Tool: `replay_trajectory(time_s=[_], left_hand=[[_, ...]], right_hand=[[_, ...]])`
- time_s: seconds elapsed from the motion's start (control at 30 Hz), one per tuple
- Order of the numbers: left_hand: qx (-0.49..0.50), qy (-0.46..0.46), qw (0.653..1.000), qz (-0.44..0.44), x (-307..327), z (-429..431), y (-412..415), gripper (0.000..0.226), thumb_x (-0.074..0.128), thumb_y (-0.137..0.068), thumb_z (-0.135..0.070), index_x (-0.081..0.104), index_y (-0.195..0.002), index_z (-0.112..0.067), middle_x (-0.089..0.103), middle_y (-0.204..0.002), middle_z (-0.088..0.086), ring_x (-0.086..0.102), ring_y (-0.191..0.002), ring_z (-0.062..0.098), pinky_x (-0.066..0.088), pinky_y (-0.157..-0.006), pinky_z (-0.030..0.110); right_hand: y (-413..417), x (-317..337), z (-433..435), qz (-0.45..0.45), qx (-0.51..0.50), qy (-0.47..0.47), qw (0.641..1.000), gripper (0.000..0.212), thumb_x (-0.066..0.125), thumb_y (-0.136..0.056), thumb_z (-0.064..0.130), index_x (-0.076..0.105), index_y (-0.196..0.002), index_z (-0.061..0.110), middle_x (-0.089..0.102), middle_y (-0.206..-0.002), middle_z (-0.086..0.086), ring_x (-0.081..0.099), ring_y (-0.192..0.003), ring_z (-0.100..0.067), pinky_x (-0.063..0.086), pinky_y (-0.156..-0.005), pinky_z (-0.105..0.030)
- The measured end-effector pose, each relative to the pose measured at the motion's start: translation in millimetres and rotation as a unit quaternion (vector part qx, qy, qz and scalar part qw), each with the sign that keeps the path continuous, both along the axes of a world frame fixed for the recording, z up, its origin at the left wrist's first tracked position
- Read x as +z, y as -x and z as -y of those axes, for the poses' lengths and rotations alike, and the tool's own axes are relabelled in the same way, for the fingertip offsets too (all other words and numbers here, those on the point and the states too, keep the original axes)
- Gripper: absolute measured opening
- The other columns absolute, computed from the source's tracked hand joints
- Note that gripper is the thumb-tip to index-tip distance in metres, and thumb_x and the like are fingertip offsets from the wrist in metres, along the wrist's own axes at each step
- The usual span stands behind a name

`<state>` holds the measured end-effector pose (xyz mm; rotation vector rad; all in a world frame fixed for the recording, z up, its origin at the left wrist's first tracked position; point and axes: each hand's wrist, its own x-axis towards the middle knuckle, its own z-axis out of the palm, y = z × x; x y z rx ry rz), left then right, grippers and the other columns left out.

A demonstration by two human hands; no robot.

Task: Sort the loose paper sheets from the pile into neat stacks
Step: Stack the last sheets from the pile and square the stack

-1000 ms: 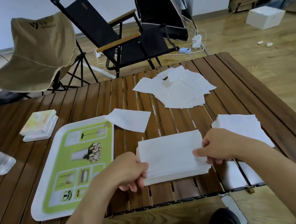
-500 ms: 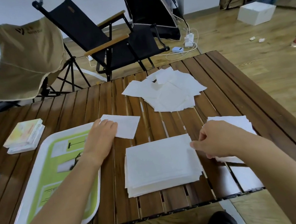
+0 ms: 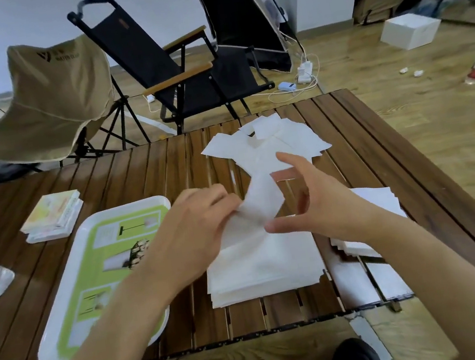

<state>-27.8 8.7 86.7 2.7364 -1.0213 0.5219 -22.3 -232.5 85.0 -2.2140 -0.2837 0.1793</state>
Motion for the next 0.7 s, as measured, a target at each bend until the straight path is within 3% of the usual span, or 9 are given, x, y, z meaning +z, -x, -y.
replay_trajectory(time_s=[0.1, 0.17, 0.27, 0.33, 0.43, 0.53, 0.7], left_hand=[[0.005, 0.045, 0.997, -0.063, 8, 1, 14, 0.015, 0.055, -0.1, -0.014, 0.064, -0.11, -0.02, 0.058, -0.101, -0.012, 0.05, -0.08, 0.009, 0.036, -0.072, 0.016], [0.062, 0.124, 0.976, -0.167, 5, -2, 16, 0.01, 0.055, -0.102, -0.032, 0.063, -0.107, -0.031, 0.061, -0.1, -0.023, 0.057, -0.086, 0.003, 0.041, -0.072, 0.015], [0.156, 0.202, 0.914, -0.316, -18, -13, 4, 0.015, 0.064, -0.095, -0.049, 0.066, -0.093, -0.034, 0.072, -0.089, -0.017, 0.067, -0.083, 0.002, 0.056, -0.072, 0.029], [0.202, 0.245, 0.878, -0.358, -35, -17, -1, 0.026, 0.065, -0.093, -0.051, 0.067, -0.089, -0.025, 0.074, -0.084, -0.006, 0.071, -0.075, 0.012, 0.06, -0.067, 0.035], [0.238, 0.296, 0.84, -0.387, -53, -14, -8, 0.032, 0.066, -0.096, -0.044, 0.064, -0.091, -0.012, 0.074, -0.077, 0.006, 0.068, -0.055, 0.014, 0.053, -0.049, 0.026], [0.249, 0.271, 0.849, -0.379, -65, -14, -13, 0.029, 0.066, -0.097, -0.041, 0.064, -0.09, -0.013, 0.071, -0.072, 0.012, 0.062, -0.048, 0.009, 0.044, -0.044, 0.02], [0.263, 0.187, 0.881, -0.345, -82, -19, -14, 0.026, 0.064, -0.097, -0.044, 0.06, -0.082, -0.022, 0.065, -0.063, 0.003, 0.058, -0.057, 0.012, 0.047, -0.059, 0.026]], right_hand=[[5, 4, 5, -0.067, 0.068, -0.07, 0.993, 0.056, 0.084, -0.079, 0.037, 0.06, -0.129, 0.029, 0.073, -0.109, 0.015, 0.069, -0.082, 0.005, 0.055, -0.073, -0.021], [5, 5, 9, -0.102, 0.082, -0.071, 0.989, 0.026, 0.077, -0.087, 0.035, 0.074, -0.107, 0.02, 0.075, -0.083, 0.014, 0.067, -0.067, 0.001, 0.053, -0.064, -0.017], [-2, -2, 14, -0.153, 0.052, -0.03, 0.986, 0.033, 0.071, -0.091, 0.04, 0.072, -0.093, 0.007, 0.055, -0.051, 0.01, 0.043, -0.043, -0.004, 0.036, -0.046, -0.015], [-5, -9, 14, -0.2, 0.029, 0.001, 0.979, 0.045, 0.067, -0.094, 0.043, 0.067, -0.091, -0.002, 0.059, -0.051, 0.008, 0.039, -0.043, -0.008, 0.033, -0.044, -0.016], [-5, -19, 9, -0.231, 0.019, 0.056, 0.971, 0.041, 0.059, -0.1, 0.041, 0.059, -0.082, 0.004, 0.076, -0.067, 0.003, 0.039, -0.045, -0.011, 0.034, -0.041, -0.012], [-5, -25, 4, -0.214, 0.015, 0.135, 0.967, 0.04, 0.053, -0.103, 0.041, 0.058, -0.077, 0.011, 0.077, -0.069, 0.003, 0.045, -0.042, -0.005, 0.038, -0.046, -0.011], [-2, -35, -2, -0.229, 0.033, 0.197, 0.953, 0.042, 0.054, -0.102, 0.042, 0.058, -0.074, 0.011, 0.075, -0.066, 0.001, 0.045, -0.034, -0.003, 0.042, -0.055, -0.017]])
